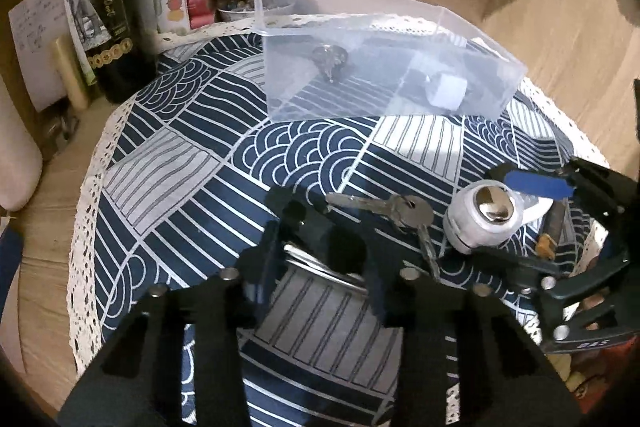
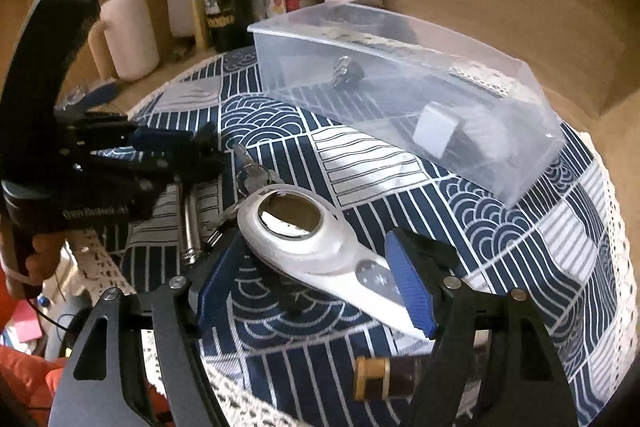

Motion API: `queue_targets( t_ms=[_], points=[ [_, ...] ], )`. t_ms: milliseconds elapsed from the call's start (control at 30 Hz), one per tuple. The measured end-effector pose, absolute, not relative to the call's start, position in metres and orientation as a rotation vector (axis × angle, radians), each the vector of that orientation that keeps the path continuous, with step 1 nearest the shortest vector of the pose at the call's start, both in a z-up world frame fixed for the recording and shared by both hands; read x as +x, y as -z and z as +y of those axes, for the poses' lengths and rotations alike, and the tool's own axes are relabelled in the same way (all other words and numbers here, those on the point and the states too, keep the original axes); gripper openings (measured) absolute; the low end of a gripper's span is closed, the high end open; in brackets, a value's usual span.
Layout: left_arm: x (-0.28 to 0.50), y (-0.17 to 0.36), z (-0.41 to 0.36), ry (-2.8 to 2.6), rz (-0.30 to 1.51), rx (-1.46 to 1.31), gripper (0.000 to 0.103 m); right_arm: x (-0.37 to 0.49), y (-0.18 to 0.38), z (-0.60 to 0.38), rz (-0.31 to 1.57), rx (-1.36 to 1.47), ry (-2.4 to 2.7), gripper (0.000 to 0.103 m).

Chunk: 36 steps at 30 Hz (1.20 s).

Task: Organize rigid objects
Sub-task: 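Grasp the small black cylinder with the left tool while the right tool grasps the white magnifier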

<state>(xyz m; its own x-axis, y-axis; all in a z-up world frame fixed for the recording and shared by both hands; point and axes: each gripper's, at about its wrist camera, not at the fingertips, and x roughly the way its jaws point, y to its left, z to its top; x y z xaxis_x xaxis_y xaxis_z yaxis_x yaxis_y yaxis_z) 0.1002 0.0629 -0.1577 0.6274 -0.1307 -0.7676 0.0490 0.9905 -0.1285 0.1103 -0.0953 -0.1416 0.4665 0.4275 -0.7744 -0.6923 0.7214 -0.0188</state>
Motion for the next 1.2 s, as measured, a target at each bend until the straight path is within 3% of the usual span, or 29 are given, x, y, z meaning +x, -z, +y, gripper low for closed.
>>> queue_targets(
  t_ms=[67,233,500,933,1200],
  points=[
    [0.101,0.157,0.066,0.105,0.883,-0.103,0.029,0.115,0.143,-0.091,0.847,-0.369,-0.708,0.068],
    [0.104,0.155,0.076,0.089,0.878,-0.117,0.019,0.122,0.142,-0.083,0.855,-0.387,-0.717,0.053],
    [0.101,0.147,0.088,0.061,0.844,-0.140,0.019,0.129,0.134,-0.089,0.829,-0.324,-0.677,0.050],
    [0.093,0.090,0.072,0.081,0.690,-0.090,0.019,0.135,0.073,-0.127,0.647,-0.199,-0.574,0.039],
    [0.097,0.064,0.056,0.106,0.627,-0.074,0.019,0.137,0.042,-0.144,0.558,-0.145,-0.539,0.039]
  ],
)
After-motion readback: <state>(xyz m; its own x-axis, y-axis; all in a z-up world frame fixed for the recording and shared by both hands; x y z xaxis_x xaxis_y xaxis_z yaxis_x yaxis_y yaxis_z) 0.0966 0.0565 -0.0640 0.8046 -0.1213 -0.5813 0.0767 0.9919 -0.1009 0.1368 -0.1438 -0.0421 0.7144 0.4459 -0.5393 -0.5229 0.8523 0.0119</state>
